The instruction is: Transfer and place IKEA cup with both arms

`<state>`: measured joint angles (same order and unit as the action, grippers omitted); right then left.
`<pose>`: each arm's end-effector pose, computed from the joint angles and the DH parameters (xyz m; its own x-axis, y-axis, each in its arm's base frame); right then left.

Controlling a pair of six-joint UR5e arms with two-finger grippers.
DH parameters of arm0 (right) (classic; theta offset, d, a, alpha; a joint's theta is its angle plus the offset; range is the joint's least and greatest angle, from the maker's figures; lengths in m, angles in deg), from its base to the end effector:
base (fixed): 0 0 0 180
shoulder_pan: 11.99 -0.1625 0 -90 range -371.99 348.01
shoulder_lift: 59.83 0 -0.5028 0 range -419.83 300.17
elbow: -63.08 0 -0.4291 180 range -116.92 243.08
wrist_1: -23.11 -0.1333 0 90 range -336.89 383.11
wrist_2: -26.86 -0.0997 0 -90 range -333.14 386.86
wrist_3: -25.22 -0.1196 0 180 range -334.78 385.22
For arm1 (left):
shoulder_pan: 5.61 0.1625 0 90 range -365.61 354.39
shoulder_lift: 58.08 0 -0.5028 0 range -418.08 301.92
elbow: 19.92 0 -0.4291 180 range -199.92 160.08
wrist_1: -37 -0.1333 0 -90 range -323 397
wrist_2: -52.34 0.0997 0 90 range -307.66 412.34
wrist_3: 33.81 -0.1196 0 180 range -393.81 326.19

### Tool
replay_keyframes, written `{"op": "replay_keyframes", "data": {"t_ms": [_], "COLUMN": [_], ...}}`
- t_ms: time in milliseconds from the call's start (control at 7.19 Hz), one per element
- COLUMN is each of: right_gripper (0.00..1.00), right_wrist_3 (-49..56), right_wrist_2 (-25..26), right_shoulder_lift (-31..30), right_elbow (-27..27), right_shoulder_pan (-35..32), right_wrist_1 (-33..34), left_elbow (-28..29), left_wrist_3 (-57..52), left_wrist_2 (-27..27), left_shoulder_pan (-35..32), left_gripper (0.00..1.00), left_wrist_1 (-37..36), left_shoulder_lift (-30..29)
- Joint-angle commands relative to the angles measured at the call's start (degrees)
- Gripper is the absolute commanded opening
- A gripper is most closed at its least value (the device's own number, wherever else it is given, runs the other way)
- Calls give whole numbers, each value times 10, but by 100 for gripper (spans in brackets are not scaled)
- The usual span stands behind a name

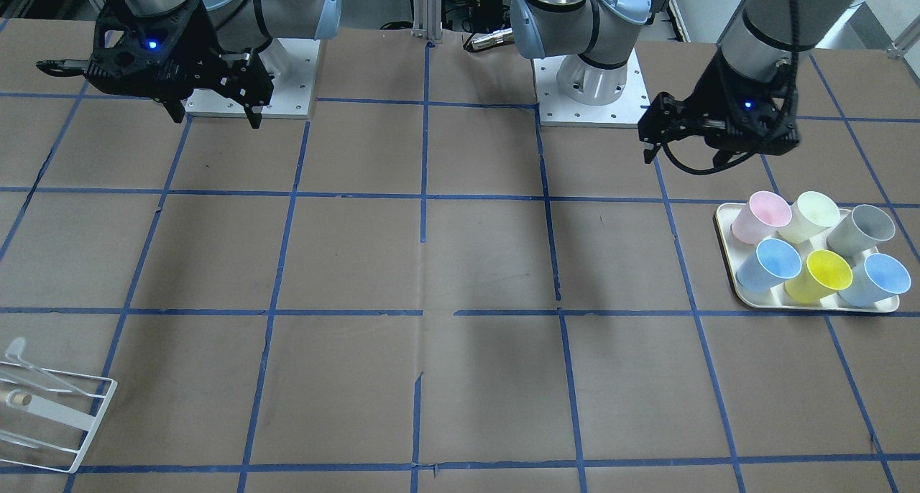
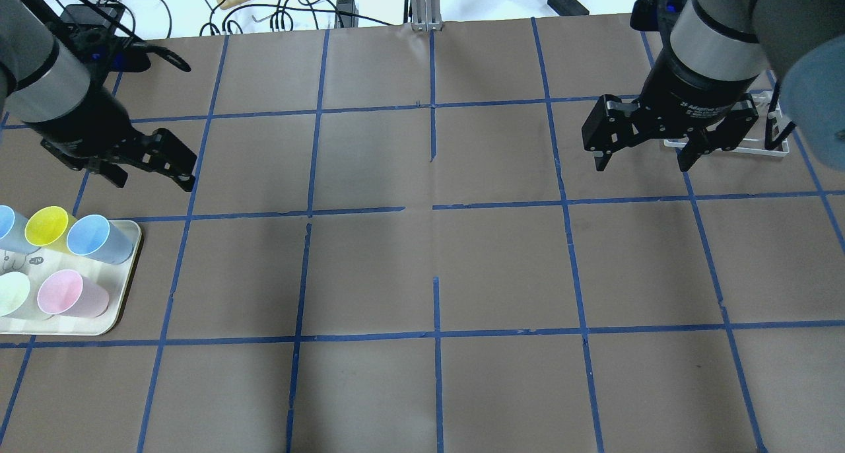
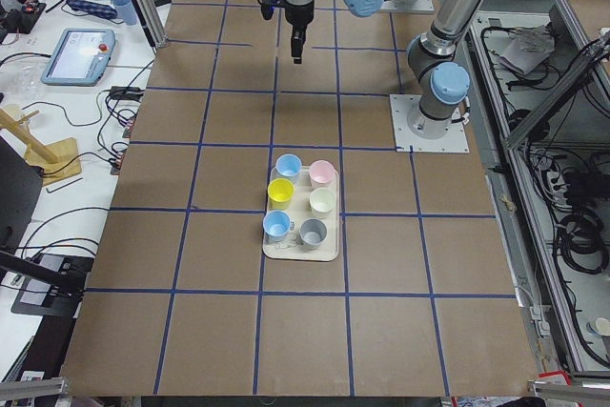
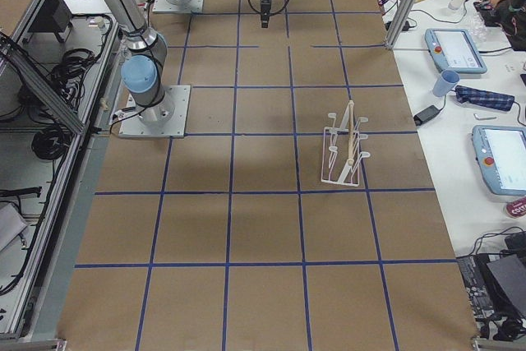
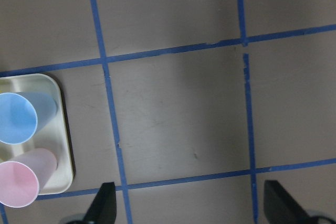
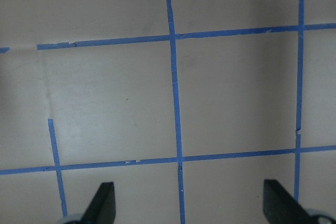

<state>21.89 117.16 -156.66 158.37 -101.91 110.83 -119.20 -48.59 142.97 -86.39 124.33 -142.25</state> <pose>0.1320 -0.4675 0.5524 -0.9982 0.0594 0.0060 0.0595 0.9982 0.0126 -0.0541 -0.4903 0.5159 -0.9953 0.0970 -0.0072 0.0969 0.9952 0.0160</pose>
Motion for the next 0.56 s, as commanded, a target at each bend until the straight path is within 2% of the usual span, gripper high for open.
{"op": "replay_keyframes", "data": {"t_ms": [0, 417], "right_gripper": [100, 100], "right_wrist_3": [3, 3], "right_wrist_2": [0, 0], "right_shoulder_lift": [1, 2], "right_elbow": [-4, -4], "right_shoulder_pan": [0, 2], "right_wrist_1": [1, -17], "left_elbow": [29, 57], "left_wrist_3": [98, 141], "left_wrist_2": [-1, -6], "left_shoulder_pan": [-86, -101], "left_gripper": [100, 100], "left_wrist_1": [0, -7], "left_shoulder_lift": [-10, -28]}}
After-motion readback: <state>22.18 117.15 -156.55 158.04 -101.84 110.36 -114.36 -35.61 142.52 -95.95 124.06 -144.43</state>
